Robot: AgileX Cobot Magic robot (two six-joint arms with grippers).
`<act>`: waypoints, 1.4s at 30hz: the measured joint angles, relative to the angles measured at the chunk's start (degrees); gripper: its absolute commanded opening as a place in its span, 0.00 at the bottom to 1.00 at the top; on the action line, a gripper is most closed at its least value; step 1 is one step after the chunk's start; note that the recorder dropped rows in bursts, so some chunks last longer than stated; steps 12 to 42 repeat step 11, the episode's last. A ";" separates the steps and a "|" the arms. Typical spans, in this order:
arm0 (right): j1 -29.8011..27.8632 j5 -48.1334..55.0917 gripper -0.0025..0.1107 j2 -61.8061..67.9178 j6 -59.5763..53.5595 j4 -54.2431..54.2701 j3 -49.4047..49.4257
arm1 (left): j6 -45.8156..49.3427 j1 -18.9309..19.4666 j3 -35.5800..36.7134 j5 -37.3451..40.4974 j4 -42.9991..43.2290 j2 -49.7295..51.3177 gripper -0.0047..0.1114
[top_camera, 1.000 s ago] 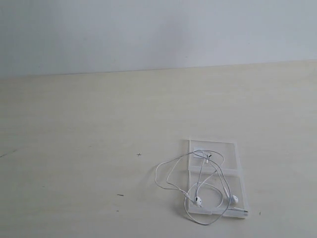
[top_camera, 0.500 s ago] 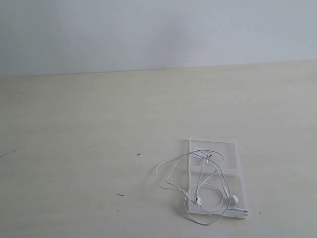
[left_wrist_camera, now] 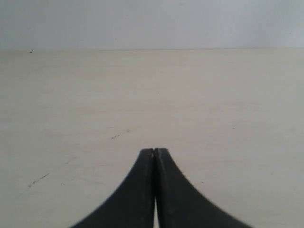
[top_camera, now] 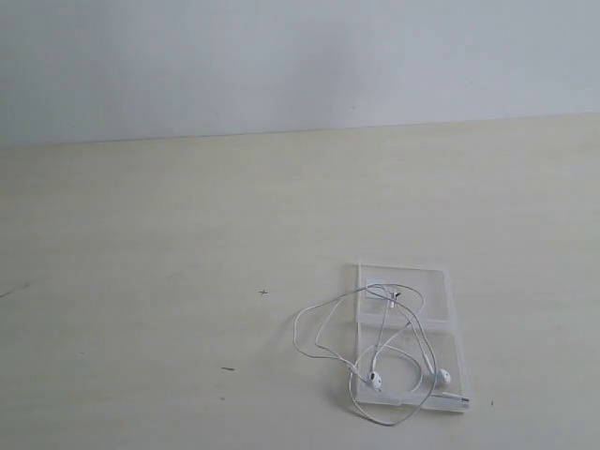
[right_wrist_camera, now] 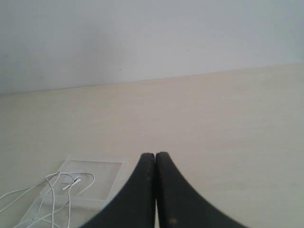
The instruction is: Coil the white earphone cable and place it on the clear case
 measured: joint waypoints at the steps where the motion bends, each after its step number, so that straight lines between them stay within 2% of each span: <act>1: 0.00 0.00 0.02 0.00 0.00 0.00 0.00 | 0.00 0.00 0.00 0.00 0.00 0.00 0.04; 42: 0.00 0.00 0.02 0.00 0.00 0.00 0.00 | 0.00 0.00 0.00 0.34 0.00 0.00 0.04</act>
